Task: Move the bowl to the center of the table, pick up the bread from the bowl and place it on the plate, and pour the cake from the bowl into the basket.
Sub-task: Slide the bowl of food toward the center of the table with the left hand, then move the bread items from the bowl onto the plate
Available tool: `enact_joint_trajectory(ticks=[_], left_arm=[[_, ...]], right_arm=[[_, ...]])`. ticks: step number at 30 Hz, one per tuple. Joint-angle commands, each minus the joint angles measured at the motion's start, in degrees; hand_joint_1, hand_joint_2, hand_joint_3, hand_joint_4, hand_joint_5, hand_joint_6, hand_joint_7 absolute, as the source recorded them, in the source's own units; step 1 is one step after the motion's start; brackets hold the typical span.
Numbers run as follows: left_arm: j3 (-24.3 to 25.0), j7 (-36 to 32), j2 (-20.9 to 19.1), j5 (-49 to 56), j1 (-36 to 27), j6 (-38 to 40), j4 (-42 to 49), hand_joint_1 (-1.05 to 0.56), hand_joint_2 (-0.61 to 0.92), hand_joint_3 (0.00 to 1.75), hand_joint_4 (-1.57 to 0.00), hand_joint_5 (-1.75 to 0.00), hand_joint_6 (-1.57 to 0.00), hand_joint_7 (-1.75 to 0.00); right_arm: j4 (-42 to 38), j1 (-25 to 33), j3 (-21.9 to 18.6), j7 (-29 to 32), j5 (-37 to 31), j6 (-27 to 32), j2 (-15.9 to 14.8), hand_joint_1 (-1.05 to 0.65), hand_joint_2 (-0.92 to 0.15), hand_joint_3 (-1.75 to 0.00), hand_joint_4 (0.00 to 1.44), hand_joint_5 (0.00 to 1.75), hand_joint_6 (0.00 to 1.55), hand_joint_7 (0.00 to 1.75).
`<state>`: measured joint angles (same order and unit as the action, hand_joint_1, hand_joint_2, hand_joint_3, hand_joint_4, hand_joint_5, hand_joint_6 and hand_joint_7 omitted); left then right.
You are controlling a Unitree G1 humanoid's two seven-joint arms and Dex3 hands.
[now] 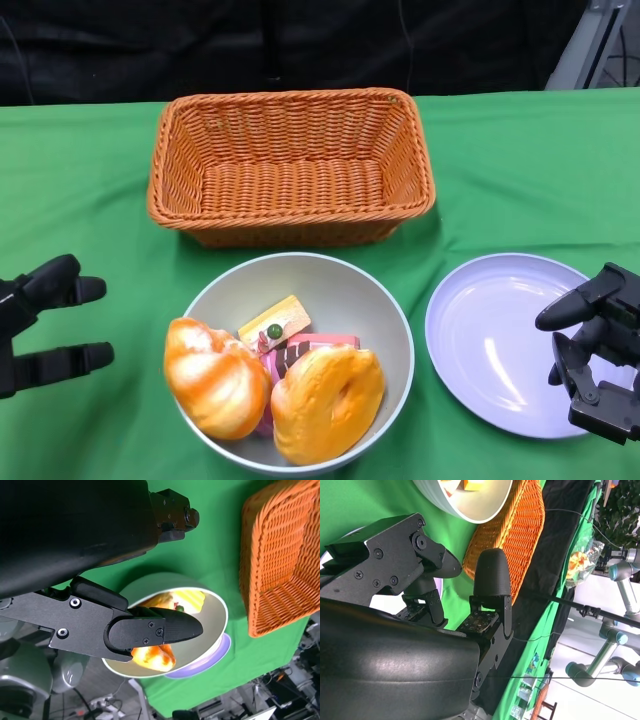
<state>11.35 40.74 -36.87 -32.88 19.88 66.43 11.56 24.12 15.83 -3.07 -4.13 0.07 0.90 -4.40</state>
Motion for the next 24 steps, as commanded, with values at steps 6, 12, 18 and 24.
enact_joint_trajectory(ticks=[6,12,18,24], left_arm=[[6.2,-8.5,3.9,6.0,-10.0,-19.9,-9.1,-0.39,0.92,0.20,-0.41,-0.16,-0.39,-0.10],[10.5,-14.9,14.8,9.3,-16.6,-43.9,-9.3,-0.08,0.92,0.21,-0.90,-0.25,-0.91,-0.15],[11.1,-12.2,18.5,11.5,-18.6,-64.5,-3.6,-0.05,0.92,0.41,-0.82,-1.19,-1.10,-0.43],[9.2,-9.0,18.3,12.3,-18.8,-73.3,0.4,-0.03,0.92,0.38,-0.81,-1.33,-1.00,-0.71]], right_arm=[[-0.8,-0.2,-0.8,-0.2,0.1,-1.3,-0.6,0.05,-0.62,-0.96,0.71,1.61,0.71,1.24],[-1.1,0.2,-1.7,-1.0,1.1,-1.6,-0.9,0.06,-0.64,-0.93,0.71,1.61,0.71,1.22],[-0.4,1.2,-2.9,-4.9,4.9,-0.5,-2.6,0.03,-0.64,-0.85,0.66,1.38,0.69,1.04],[4.4,2.5,-1.6,-13.0,5.7,-1.3,-8.7,-0.17,-0.85,-0.30,0.51,1.08,0.58,0.67]])
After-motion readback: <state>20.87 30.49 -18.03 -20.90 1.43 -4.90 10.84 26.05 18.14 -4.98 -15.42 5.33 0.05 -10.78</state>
